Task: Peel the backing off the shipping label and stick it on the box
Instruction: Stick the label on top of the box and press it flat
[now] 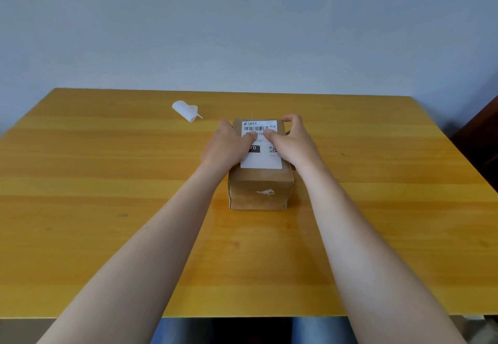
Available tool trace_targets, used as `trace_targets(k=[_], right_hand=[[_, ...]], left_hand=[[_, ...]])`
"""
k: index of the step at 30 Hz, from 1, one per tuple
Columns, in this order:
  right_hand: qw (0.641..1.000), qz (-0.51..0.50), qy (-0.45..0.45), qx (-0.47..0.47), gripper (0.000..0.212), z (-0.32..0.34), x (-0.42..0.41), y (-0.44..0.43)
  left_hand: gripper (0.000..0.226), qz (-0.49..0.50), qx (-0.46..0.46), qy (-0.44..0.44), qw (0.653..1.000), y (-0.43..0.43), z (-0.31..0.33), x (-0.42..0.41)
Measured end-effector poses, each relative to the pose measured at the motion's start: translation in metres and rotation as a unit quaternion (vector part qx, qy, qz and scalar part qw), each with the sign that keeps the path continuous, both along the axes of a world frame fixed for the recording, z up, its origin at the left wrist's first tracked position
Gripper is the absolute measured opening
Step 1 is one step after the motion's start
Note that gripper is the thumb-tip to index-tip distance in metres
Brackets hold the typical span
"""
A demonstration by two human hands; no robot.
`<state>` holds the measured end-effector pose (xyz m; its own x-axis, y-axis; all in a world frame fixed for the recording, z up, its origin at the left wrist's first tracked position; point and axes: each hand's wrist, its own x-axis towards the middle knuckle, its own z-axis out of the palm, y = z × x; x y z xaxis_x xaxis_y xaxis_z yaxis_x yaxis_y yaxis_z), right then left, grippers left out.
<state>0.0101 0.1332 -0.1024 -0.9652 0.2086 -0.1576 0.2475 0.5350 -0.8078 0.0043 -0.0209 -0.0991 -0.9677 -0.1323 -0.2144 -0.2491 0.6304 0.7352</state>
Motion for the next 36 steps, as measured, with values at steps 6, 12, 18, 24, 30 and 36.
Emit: trace_targets(k=[6,12,18,24,30,36], right_hand=[[1.0,-0.008,0.01,-0.011,0.043,-0.004,0.001,0.005],[1.0,-0.006,0.016,-0.02,0.043,-0.002,0.004,0.006],[0.996,0.022,-0.031,-0.086,0.074,0.008,0.008,0.009],[0.997,0.024,-0.03,-0.064,0.085,0.008,0.008,0.006],[1.0,0.007,-0.024,0.01,0.085,0.007,0.003,-0.001],[0.999,-0.02,-0.021,0.045,0.06,0.005,0.0,-0.002]], left_hand=[[0.041,0.024,0.083,-0.005,0.996,-0.01,-0.005,0.0],[0.034,0.034,0.109,-0.002,0.993,-0.012,-0.006,0.0],[0.055,-0.002,0.09,-0.049,0.995,-0.013,0.001,0.002],[0.067,-0.019,0.039,-0.056,0.997,-0.013,0.005,0.003],[0.053,-0.013,-0.005,-0.038,0.999,-0.008,0.012,0.002],[0.073,-0.003,-0.077,-0.031,0.996,-0.002,0.014,-0.003]])
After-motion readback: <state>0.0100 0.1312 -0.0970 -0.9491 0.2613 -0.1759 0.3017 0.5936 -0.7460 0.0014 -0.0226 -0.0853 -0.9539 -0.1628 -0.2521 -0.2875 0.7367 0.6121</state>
